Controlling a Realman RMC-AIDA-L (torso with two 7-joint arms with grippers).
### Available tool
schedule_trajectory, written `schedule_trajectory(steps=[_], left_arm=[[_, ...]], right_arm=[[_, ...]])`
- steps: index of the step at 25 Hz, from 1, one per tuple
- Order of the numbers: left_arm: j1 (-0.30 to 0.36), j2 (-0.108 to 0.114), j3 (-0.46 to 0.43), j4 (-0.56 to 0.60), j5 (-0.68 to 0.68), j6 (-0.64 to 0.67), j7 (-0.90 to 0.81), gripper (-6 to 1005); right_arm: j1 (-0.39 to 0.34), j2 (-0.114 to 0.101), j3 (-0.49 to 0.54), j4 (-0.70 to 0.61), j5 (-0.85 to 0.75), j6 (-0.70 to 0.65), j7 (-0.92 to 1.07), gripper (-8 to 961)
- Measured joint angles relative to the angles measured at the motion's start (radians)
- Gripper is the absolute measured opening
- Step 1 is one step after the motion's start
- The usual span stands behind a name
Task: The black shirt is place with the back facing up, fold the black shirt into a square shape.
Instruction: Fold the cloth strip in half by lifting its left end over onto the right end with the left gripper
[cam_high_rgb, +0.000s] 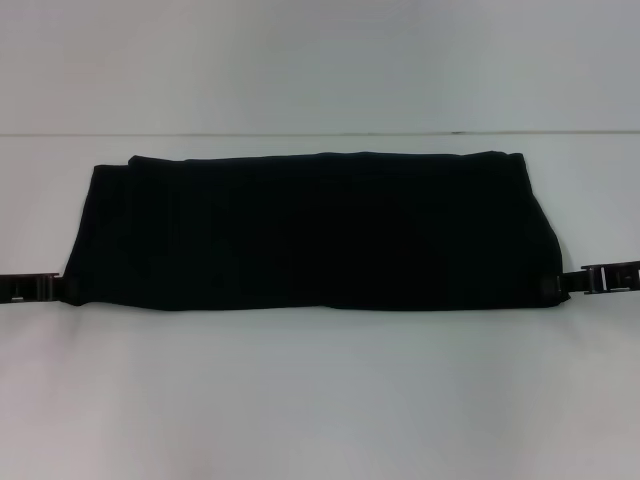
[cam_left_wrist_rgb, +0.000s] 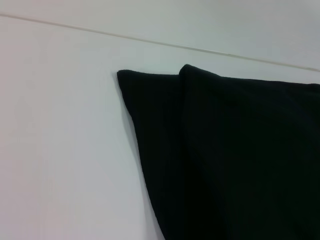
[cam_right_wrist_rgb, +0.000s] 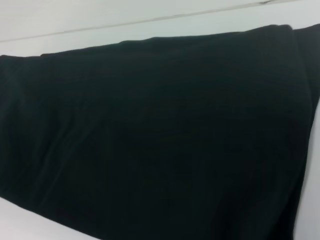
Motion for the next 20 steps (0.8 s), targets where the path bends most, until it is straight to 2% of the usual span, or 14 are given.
schedule_trajectory(steps=[10, 15, 20], left_arm=[[0.000, -0.001, 0.001, -0.004, 0.000, 0.000, 0.000, 24], [0.000, -0.001, 0.001, -0.006, -0.001, 0.001, 0.000, 23], [0.005, -0.003, -0.003, 0.010, -0.002, 0.019, -0.009, 23]], right_arm=[[-0.004, -0.001, -0.002, 0.004, 0.001, 0.005, -0.019, 208], [-0.007, 0.002, 0.003, 0.004, 0.002, 0.009, -0.032, 20], [-0.025, -0.001, 0.017, 0.000, 0.007, 0.008, -0.039, 9]])
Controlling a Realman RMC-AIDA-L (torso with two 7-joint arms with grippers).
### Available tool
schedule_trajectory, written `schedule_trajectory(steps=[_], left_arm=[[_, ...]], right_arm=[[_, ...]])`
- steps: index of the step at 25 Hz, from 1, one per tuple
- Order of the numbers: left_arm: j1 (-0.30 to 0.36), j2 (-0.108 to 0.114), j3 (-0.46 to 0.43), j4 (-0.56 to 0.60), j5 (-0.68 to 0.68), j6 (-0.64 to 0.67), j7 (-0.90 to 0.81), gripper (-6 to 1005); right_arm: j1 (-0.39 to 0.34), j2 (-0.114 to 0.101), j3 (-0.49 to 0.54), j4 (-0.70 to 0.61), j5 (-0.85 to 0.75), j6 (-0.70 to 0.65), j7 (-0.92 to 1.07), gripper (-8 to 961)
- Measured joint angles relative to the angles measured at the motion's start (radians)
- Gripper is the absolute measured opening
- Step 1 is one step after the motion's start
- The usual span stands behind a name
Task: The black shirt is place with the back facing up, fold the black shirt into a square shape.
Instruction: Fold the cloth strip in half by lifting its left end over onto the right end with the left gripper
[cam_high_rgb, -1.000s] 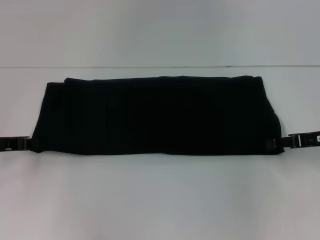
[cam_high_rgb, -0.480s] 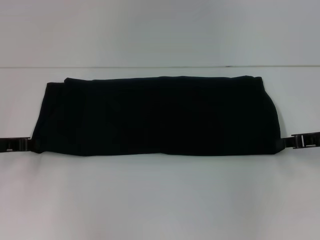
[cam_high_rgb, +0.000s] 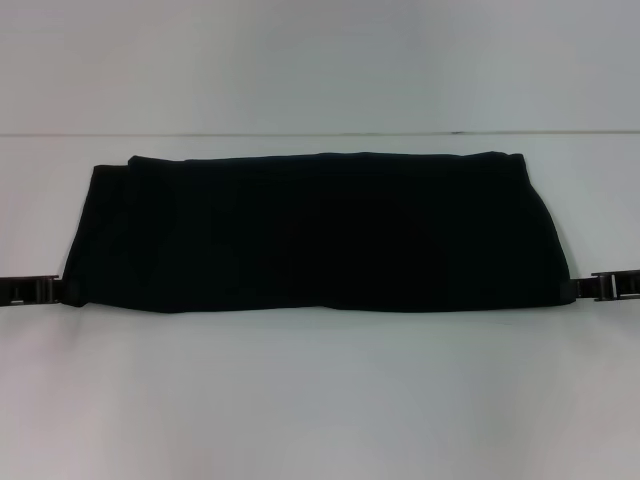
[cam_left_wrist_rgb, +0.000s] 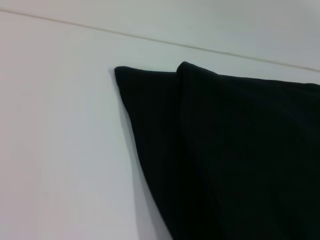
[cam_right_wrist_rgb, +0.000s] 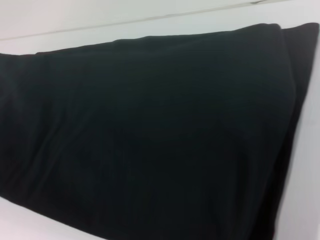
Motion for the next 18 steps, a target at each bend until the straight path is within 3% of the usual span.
schedule_trajectory(steps=[18], left_arm=[[0.038, 0.002, -0.089, 0.087, 0.008, 0.112, 0.023, 23]], right_arm=[[-0.058, -0.020, 0.057, -0.002, 0.052, -0.044, -0.062, 86]])
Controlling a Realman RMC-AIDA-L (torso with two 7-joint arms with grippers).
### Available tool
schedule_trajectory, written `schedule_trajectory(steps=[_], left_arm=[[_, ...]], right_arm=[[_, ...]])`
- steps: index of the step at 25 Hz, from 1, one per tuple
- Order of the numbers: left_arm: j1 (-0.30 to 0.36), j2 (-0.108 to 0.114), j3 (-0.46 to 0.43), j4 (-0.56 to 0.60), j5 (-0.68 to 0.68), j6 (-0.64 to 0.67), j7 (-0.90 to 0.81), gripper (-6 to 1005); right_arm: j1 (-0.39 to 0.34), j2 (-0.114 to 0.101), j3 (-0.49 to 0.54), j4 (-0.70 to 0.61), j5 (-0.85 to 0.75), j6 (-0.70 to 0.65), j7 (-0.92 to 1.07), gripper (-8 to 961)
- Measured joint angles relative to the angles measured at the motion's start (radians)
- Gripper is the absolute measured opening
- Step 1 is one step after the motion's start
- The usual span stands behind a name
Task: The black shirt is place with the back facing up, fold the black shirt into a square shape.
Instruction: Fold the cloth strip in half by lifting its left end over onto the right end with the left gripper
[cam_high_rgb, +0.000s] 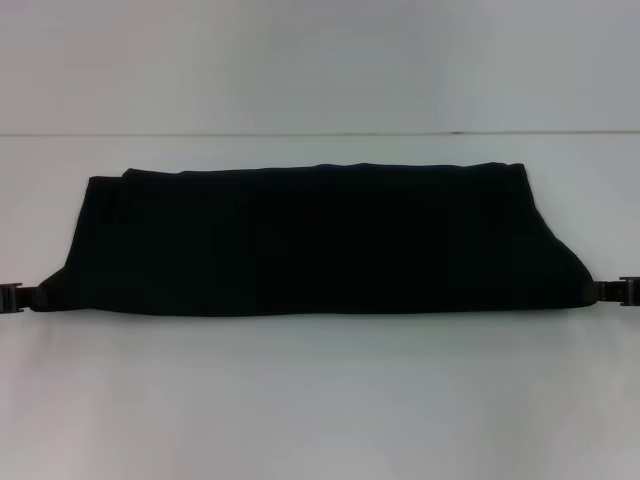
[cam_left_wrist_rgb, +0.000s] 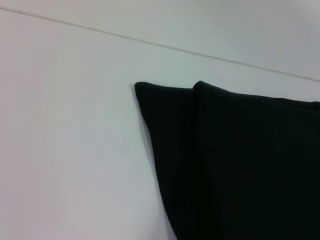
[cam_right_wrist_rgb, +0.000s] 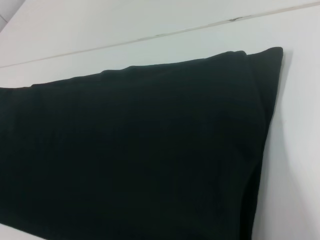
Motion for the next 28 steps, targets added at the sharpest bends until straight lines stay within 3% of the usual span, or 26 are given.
schedule_trajectory(steps=[8, 16, 18, 23, 28], left_arm=[[0.006, -0.002, -0.001, 0.000, -0.005, 0.011, -0.010, 24], [0.010, -0.003, -0.037, 0.028, -0.009, 0.032, -0.033, 139], [0.012, -0.003, -0.055, 0.044, -0.010, 0.036, -0.039, 213], [0.011, 0.007, -0.124, 0.087, -0.045, 0.184, -0.099, 408], [-0.005, 0.015, -0.126, 0.079, -0.055, 0.363, -0.224, 620]], right_arm=[[0.004, 0.006, 0.019, 0.000, 0.000, -0.011, -0.005, 120], [-0.011, 0.006, 0.056, -0.077, -0.001, -0.078, -0.001, 154], [-0.018, 0.006, 0.092, -0.113, 0.002, -0.119, -0.005, 163], [-0.021, -0.004, 0.133, -0.157, 0.080, -0.238, -0.062, 404], [0.027, 0.001, 0.103, -0.146, 0.114, -0.254, -0.132, 544]])
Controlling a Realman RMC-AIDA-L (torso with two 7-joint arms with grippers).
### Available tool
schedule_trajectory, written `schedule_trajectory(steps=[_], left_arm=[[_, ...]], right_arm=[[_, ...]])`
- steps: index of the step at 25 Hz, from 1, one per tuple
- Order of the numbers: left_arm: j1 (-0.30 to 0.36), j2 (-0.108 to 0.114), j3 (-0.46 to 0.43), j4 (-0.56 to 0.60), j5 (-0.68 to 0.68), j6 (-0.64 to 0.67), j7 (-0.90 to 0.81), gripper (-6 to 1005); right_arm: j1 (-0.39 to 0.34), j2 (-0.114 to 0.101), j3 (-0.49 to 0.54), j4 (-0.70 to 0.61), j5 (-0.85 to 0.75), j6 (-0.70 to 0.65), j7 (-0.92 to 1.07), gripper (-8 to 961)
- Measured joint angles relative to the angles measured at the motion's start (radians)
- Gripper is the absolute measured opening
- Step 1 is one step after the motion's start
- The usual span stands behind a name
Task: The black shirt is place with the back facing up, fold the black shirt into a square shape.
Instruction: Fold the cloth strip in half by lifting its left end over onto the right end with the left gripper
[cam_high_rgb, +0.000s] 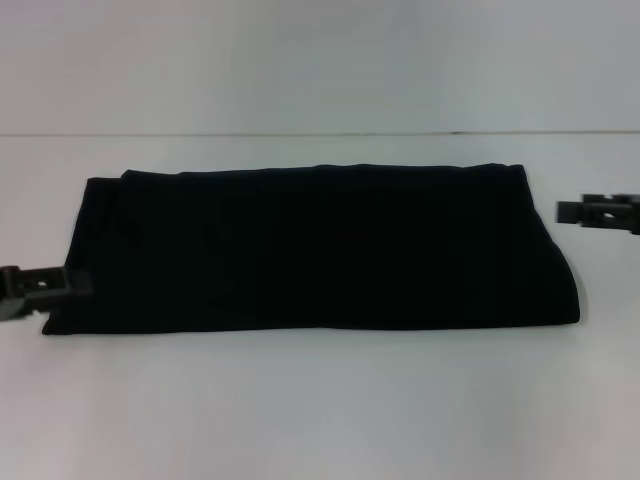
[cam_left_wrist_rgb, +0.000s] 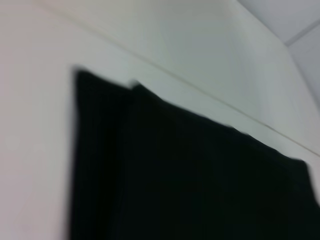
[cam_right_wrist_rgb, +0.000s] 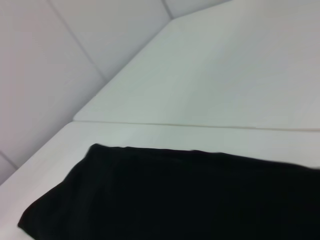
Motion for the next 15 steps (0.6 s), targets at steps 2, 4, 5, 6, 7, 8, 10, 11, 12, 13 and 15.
schedule_trajectory(steps=[2, 4, 5, 6, 7, 8, 10, 11, 12, 13, 15], left_arm=[[-0.012, 0.006, 0.015, -0.019, 0.009, 0.034, -0.055, 661], [-0.025, 0.014, 0.025, -0.047, 0.025, 0.051, -0.110, 702], [-0.033, 0.019, 0.028, -0.062, 0.035, 0.055, -0.137, 722], [-0.042, 0.024, 0.027, -0.087, 0.046, 0.056, -0.173, 743], [-0.042, 0.024, 0.027, -0.087, 0.046, 0.056, -0.173, 763], [-0.053, 0.030, 0.025, -0.128, 0.053, 0.053, -0.229, 783], [-0.061, 0.034, 0.024, -0.159, 0.053, 0.050, -0.270, 824], [-0.063, 0.035, 0.023, -0.174, 0.052, 0.044, -0.292, 851], [-0.064, 0.035, 0.022, -0.188, 0.050, 0.034, -0.318, 877], [-0.063, 0.034, 0.021, -0.203, 0.048, 0.020, -0.348, 904], [-0.058, 0.032, 0.017, -0.234, 0.047, -0.014, -0.413, 957]], right_arm=[[0.027, 0.005, -0.024, 0.005, -0.002, 0.008, -0.015, 600], [0.057, 0.008, -0.052, 0.010, -0.002, 0.011, -0.022, 647], [0.066, 0.008, -0.060, 0.011, -0.002, 0.014, -0.023, 665], [0.077, 0.009, -0.071, 0.011, -0.002, 0.017, -0.026, 683], [0.086, 0.009, -0.079, 0.011, -0.001, 0.022, -0.030, 702], [0.095, 0.010, -0.086, 0.011, 0.000, 0.029, -0.033, 721], [0.106, 0.013, -0.091, 0.008, 0.001, 0.042, -0.039, 777], [0.112, 0.016, -0.091, 0.006, 0.002, 0.048, -0.043, 814], [0.118, 0.018, -0.092, 0.006, 0.002, 0.055, -0.046, 852], [0.123, 0.019, -0.092, 0.005, 0.003, 0.061, -0.048, 889], [0.130, 0.020, -0.092, 0.003, 0.003, 0.068, -0.050, 929]])
